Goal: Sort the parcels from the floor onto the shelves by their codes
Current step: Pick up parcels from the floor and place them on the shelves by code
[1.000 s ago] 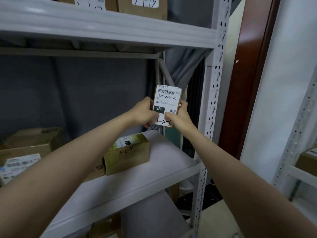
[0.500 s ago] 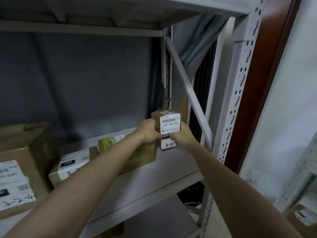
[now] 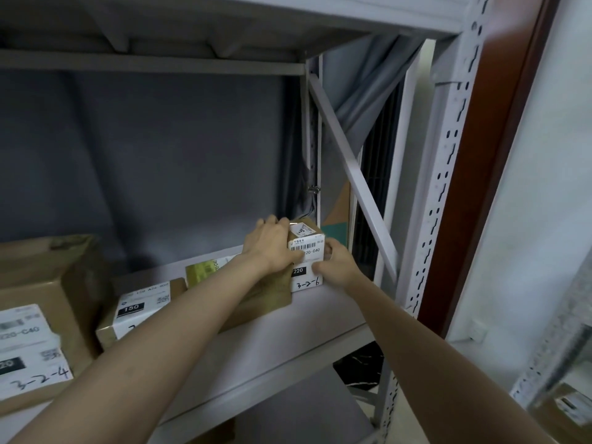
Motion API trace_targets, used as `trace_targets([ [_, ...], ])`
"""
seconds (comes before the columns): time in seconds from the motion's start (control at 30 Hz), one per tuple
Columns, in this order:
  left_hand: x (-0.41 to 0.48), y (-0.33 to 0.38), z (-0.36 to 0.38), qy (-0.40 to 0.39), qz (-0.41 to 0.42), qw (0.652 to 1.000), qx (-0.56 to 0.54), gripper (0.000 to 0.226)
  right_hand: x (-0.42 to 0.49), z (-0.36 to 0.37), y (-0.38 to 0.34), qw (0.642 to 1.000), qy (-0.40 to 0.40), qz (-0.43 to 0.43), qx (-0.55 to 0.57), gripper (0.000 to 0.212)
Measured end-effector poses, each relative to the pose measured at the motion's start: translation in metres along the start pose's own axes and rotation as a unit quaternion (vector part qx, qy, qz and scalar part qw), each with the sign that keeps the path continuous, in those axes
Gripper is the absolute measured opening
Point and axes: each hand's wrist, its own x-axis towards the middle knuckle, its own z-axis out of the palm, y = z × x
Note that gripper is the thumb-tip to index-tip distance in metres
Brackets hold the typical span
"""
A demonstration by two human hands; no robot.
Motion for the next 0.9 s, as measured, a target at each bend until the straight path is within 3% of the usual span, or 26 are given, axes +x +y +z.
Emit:
trace_targets([
  [0.13, -0.012, 0.009, -0.007, -0.001, 0.001, 1.0, 0.002, 0.06, -0.016, -0.003, -0.008, 1.0, 0.007, -0.003, -0.002, 0.068],
  [0.4, -0.052, 0.034, -0.031, 0.025, 0.015, 0.999, 0.029, 0.058, -0.061, -0.019, -0.034, 0.991, 0.036, -0.048, -0.118, 0.075],
  [0.6, -0.095, 0.046, -0.054, 0.044, 0.016, 0.998, 0.037, 0.056, -0.106, -0.025, -0.052, 0.984, 0.063, -0.078, -0.148, 0.073],
  [0.77, -0.142, 0.043, -0.076, 0.047, 0.007, 0.998, 0.047, 0.054, -0.142, -0.014, -0.064, 0.983, 0.05, -0.097, -0.144, 0.066],
  [0.9, -0.183, 0.023, -0.093, 0.042, -0.017, 0.996, 0.076, 0.055, -0.17, 0.011, -0.079, 0.984, 0.01, -0.099, -0.15, 0.072],
])
